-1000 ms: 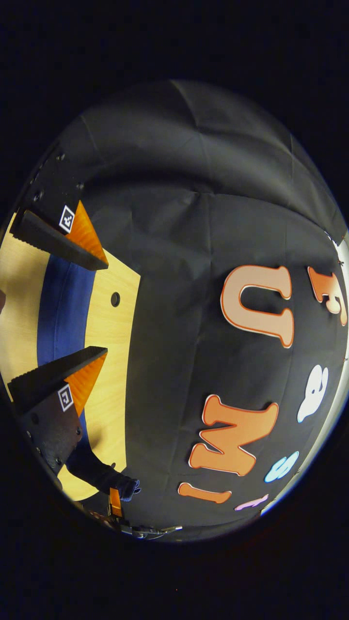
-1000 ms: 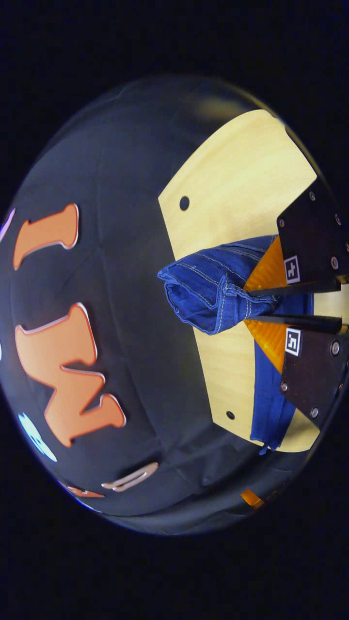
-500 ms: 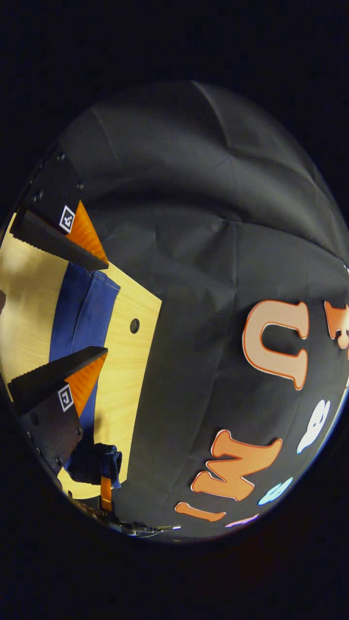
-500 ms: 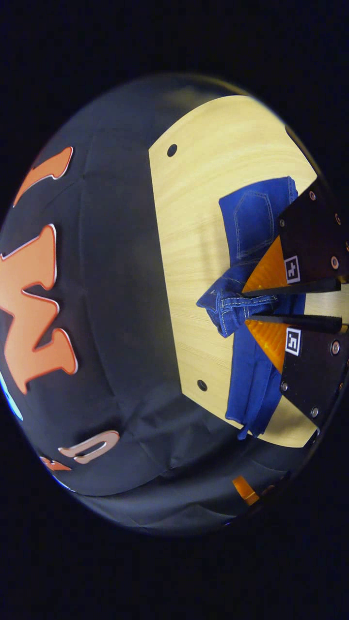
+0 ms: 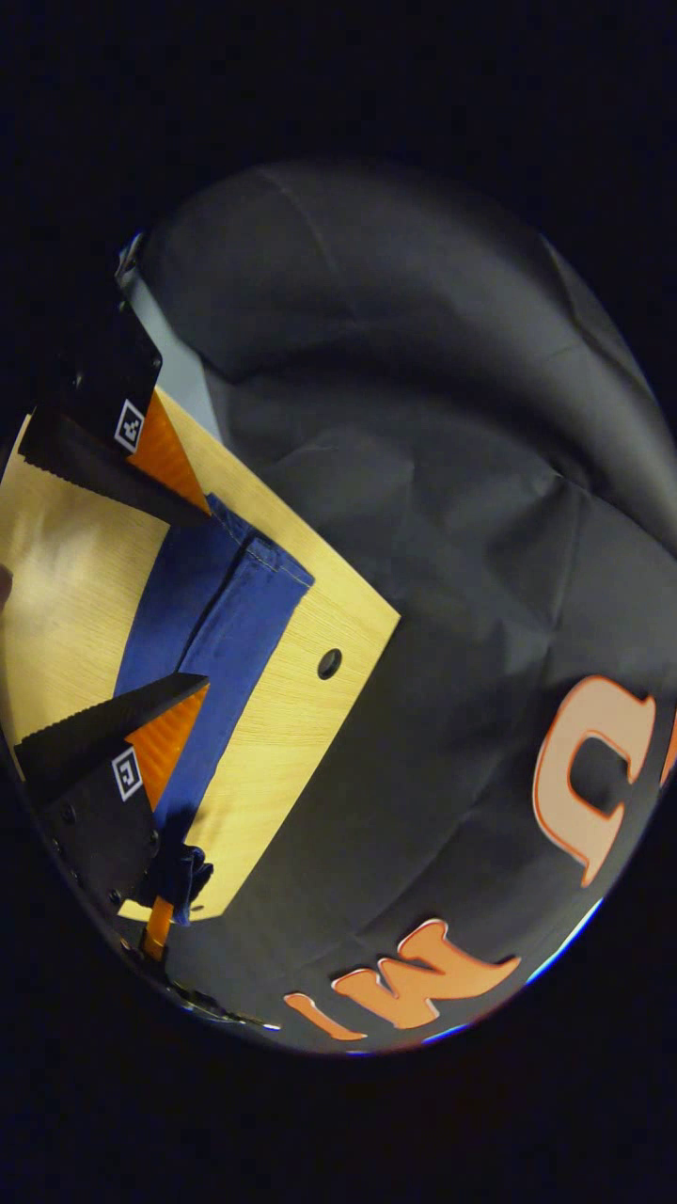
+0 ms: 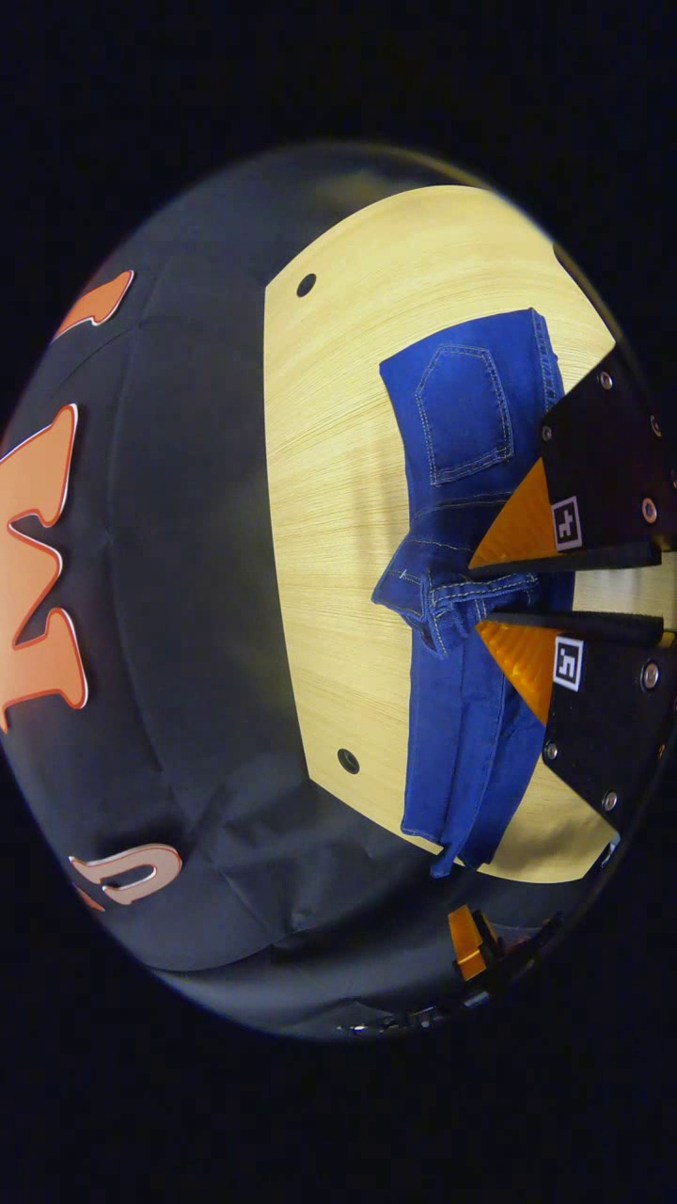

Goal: Grasp the waist and the cuffs of the jeans and fold them to make the two legs overlap; first hold the waist and fold one-third of the jeans toward the cuffs, then hold the cuffs and fold the remaining one-third in the same direction to finish folding.

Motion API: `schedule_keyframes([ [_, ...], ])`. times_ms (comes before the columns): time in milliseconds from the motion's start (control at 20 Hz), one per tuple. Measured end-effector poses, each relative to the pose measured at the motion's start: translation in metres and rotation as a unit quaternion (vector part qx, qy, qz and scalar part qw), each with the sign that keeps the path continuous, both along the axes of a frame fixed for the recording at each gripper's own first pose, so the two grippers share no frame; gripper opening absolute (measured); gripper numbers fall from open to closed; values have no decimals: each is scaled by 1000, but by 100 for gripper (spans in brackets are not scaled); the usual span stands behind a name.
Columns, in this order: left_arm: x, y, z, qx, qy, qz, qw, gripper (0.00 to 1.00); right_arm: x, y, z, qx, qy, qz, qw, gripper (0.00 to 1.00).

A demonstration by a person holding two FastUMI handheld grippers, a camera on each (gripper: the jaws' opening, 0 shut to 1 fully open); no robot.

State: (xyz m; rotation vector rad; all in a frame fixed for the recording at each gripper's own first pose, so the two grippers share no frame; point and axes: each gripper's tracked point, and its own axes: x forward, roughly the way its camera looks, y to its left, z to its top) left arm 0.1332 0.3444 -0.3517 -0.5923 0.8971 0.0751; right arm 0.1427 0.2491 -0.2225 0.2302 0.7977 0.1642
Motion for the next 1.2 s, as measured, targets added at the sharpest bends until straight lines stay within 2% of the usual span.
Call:
schedule_keyframes([
  [50,-1,5,-10,-30,15,12,999,97,-4,9,4,23,4,4,1000,19],
  [150,-6,13,-27,-89,41,45,994,97,-5,36,14,77,8,15,997,51],
  [200,-12,14,-32,-111,56,56,991,97,-2,44,18,80,2,15,997,69],
  [250,-12,18,-38,-124,65,66,988,97,-1,45,18,72,-1,14,997,64],
  [500,-17,46,-68,-177,109,112,972,97,-7,29,36,60,-28,9,998,78],
  [800,7,50,-83,-234,78,129,960,93,-9,-19,68,37,-60,-44,997,91],
  [850,11,49,-84,-241,71,126,960,88,-9,-30,74,39,-66,-53,996,91],
  [1000,25,39,-84,-263,48,125,955,87,-10,-56,84,41,-72,-75,994,92],
  [1150,44,28,-89,-293,37,134,946,82,-13,-75,84,41,-72,-91,992,93],
  [1200,52,23,-92,-309,38,155,938,78,-16,-78,82,41,-71,-92,992,92],
])
